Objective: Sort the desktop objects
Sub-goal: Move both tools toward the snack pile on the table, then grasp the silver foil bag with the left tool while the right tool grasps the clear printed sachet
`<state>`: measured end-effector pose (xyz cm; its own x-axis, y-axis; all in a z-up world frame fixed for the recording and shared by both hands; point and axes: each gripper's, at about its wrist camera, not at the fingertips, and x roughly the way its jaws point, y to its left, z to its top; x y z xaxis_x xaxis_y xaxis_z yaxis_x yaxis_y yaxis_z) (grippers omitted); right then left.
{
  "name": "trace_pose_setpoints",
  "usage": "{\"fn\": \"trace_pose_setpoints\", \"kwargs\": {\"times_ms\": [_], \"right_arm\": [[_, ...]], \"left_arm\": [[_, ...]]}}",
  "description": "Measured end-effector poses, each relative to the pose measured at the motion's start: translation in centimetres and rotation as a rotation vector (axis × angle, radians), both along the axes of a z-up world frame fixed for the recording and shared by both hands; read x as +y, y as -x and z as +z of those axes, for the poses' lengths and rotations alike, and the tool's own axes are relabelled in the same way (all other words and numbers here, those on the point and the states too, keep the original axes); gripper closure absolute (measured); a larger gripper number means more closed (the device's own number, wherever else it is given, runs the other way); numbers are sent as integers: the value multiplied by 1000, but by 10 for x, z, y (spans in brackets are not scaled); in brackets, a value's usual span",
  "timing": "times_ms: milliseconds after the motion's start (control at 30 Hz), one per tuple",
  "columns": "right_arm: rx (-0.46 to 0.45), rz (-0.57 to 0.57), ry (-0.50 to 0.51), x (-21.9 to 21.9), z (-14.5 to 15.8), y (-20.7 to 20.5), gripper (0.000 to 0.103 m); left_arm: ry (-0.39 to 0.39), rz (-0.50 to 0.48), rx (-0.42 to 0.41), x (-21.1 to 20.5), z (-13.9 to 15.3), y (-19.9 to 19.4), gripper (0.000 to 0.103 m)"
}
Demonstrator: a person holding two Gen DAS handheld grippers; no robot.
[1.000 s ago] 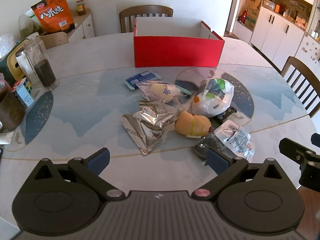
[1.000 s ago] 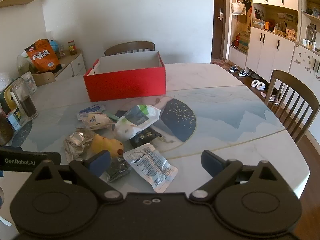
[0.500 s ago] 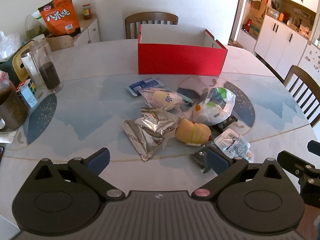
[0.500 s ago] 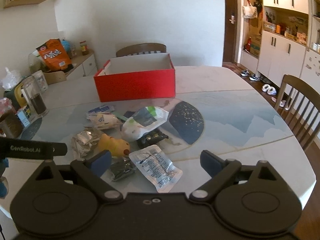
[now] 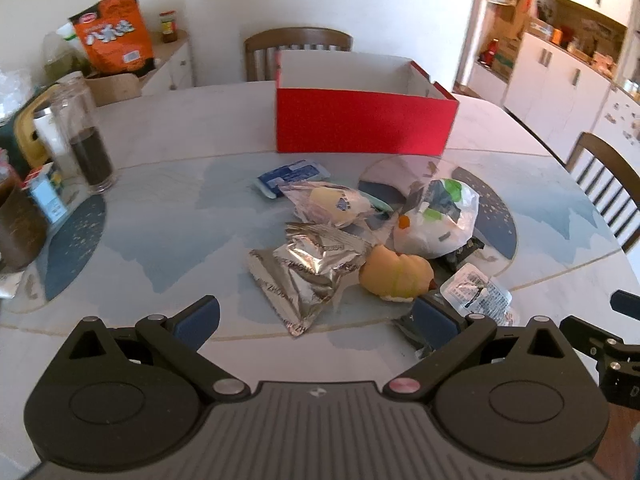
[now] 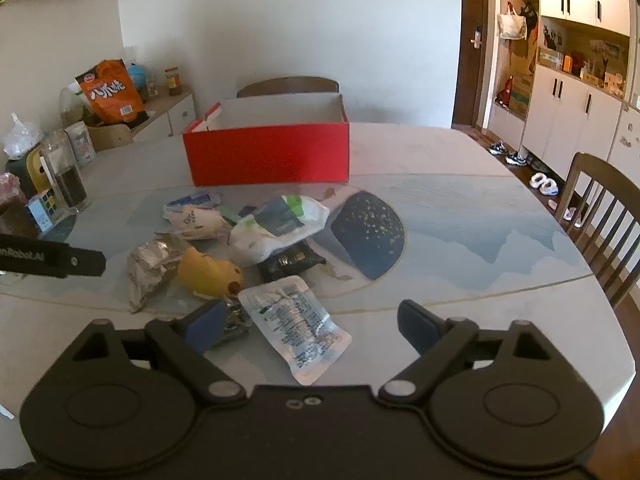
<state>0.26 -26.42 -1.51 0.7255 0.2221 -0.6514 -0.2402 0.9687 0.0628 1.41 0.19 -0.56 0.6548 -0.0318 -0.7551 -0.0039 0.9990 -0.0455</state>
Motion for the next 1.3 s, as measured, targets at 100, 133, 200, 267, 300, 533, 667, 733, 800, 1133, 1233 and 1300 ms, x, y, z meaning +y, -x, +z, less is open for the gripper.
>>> {"fn": "trace_pose_setpoints", "kwargs": {"times_ms": [100,133,200,267,300,533,667,733,800,1133,1233,1300], "right_arm": [[8,7,2,0,-8,-5,12],[11,13,3,0,-11,-7,12],[14,21,6,1,-18,-12,12],[26,36,20,2,-26,-17,12],[31,40,25,3,-29,-21,12],[51,119,81,12,-52,-32,12],[63,115,114,15,-62,-39,12],[73,120,123,16,-66,-44,12],[76,140,147,19,-71,-49,13],[107,201,199,27,-86,-65,19],[107,220,209,30,-88,-68,20],[108,227,214,32,-88,-71,22]], "left_arm": [[-14,-48,-10,1,-8,-9,0],[-17,-67,-13,2,-12,-13,0],[-30,-99,-19,4,-18,-20,0],[-42,-115,-22,7,-25,-26,0],[-49,-132,-22,8,-28,-30,0],[-42,-220,-4,19,-50,-51,0],[-38,-254,6,25,-58,-63,0],[-39,-274,12,26,-62,-68,0],[-52,-290,19,27,-68,-73,0],[-94,-401,15,29,-84,-88,0],[-105,-434,9,27,-86,-93,0],[-106,-453,4,26,-86,-95,0]]}}
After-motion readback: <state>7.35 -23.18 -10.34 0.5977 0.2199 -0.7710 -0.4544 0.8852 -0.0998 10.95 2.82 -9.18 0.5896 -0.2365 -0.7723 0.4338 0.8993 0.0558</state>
